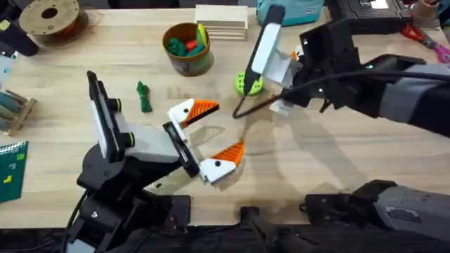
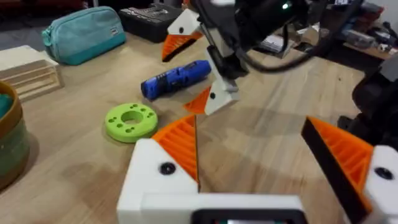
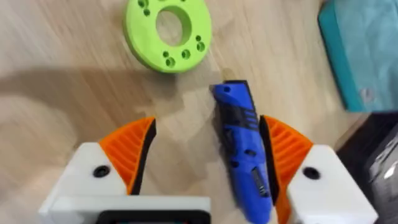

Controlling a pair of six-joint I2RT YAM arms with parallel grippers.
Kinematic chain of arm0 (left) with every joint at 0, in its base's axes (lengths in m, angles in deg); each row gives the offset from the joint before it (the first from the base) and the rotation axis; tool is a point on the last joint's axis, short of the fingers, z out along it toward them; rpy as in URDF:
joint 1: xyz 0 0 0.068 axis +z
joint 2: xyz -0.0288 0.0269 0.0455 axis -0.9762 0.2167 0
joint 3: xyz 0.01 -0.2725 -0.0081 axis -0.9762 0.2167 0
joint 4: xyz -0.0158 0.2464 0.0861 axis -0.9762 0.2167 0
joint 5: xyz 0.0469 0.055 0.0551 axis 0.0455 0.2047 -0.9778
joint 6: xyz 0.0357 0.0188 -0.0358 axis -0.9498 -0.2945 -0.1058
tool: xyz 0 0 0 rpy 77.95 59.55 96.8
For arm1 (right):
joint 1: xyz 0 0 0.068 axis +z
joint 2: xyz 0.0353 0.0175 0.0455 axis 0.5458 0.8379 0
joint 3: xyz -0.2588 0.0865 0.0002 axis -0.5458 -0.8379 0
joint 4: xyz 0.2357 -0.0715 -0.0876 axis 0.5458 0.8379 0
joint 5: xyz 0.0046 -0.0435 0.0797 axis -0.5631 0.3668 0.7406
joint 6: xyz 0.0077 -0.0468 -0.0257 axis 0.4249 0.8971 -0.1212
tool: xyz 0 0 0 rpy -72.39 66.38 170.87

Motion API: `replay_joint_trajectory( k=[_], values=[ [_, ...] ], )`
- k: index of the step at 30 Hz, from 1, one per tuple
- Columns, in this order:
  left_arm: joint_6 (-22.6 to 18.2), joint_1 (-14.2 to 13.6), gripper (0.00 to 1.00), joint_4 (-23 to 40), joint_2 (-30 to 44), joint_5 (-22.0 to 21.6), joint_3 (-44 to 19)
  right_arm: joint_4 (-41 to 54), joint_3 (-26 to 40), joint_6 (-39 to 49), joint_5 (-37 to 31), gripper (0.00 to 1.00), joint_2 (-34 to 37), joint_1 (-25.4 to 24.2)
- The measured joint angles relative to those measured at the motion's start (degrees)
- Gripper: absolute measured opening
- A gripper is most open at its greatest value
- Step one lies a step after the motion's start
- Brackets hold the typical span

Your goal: Pick up the gripper from the table and insert it into the empty holder that is missing its gripper. Then pick up a screw, insert it into the mounting hole, and use the screwdriver to tighten it. Finally, clean up the table by picking up the vegetable and placing it into the bucket.

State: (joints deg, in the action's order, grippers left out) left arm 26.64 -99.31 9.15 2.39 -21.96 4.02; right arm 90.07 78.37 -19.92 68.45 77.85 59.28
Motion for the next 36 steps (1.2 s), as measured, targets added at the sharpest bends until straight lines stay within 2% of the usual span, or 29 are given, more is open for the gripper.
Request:
replay_joint_trajectory(
  k=[4,7,10,12,16,19,23,26,29,33,36],
  values=[
    [0.8,0.0,0.986,0.0,0.0,-2.9,0.0,1.7,0.0,-10.9,0.0,0.948,-2.5,0.8],
    [6.1,0.0,0.987,0.9,0.0,-8.6,-0.5,1.7,0.0,-16.8,0.0,0.949,-3.8,0.9],
    [10.7,0.0,0.987,5.6,0.2,-15.1,-3.5,1.7,0.0,-19.9,0.0,0.950,-4.4,0.9],
    [12.4,0.0,0.987,11.2,1.5,-19.2,-8.1,1.7,0.0,-21.4,0.0,0.950,-4.4,0.9],
    [14.2,0.0,0.987,26.2,8.9,-28.0,-22.4,1.7,0.0,-23.0,0.0,0.949,-4.4,0.9],
    [14.7,0.0,0.987,38.0,18.1,-34.1,-33.6,1.7,0.0,-23.5,0.0,0.949,-4.4,0.9],
    [15.1,0.5,0.987,49.8,32.8,-41.2,-46.3,1.7,0.0,-23.7,0.0,0.950,-4.4,0.9],
    [15.0,2.1,0.986,52.9,42.2,-43.8,-53.7,1.7,0.0,-23.7,0.0,0.949,-4.4,0.9],
    [15.1,4.1,0.987,53.0,48.7,-44.0,-58.9,1.7,0.0,-23.7,0.0,0.950,-4.4,0.9],
    [15.0,6.9,0.987,55.0,52.9,-44.0,-63.1,1.7,0.0,-23.7,0.0,0.949,-4.4,0.9],
    [15.0,10.7,0.987,57.6,53.9,-44.0,-63.8,1.7,0.0,-23.7,0.0,0.949,-4.4,0.9]
  ],
)
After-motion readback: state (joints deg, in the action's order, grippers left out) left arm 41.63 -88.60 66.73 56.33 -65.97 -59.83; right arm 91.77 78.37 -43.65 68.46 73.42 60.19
